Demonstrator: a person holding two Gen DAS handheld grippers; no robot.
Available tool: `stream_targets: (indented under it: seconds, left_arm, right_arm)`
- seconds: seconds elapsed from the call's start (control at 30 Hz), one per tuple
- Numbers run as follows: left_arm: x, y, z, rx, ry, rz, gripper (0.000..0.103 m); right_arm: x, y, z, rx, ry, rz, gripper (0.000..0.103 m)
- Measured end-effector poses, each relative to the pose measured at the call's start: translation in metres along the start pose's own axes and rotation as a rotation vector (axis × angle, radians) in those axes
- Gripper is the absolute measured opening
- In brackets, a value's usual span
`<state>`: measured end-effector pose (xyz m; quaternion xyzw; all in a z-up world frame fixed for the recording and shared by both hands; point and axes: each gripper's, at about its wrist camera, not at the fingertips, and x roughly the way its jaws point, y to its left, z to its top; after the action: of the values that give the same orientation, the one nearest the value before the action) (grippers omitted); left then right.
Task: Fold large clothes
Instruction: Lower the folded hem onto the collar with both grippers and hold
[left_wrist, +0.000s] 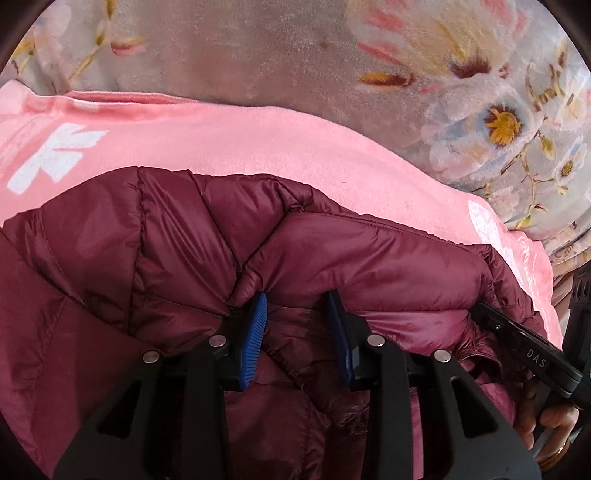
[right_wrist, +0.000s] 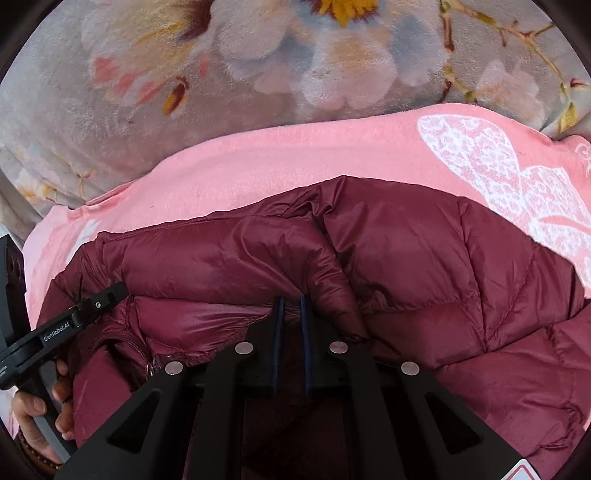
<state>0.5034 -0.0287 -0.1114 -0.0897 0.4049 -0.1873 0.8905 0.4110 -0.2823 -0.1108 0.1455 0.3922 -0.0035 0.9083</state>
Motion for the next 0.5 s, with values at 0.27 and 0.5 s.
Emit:
stream_targets:
  seconds: [0.27, 0.5]
  left_arm:
    - [-0.002, -0.009, -0.001, 0.044, -0.011, 0.049, 0.033]
    - [0.001, -0.019, -0.001, 0.083, -0.007, 0.099, 0.033]
  right_arm:
    - [0.001, -0.004, 0.0, 0.019, -0.013, 0.022, 0.004]
    - [0.001, -0.004, 0.0, 0.021, -0.016, 0.023, 0.004]
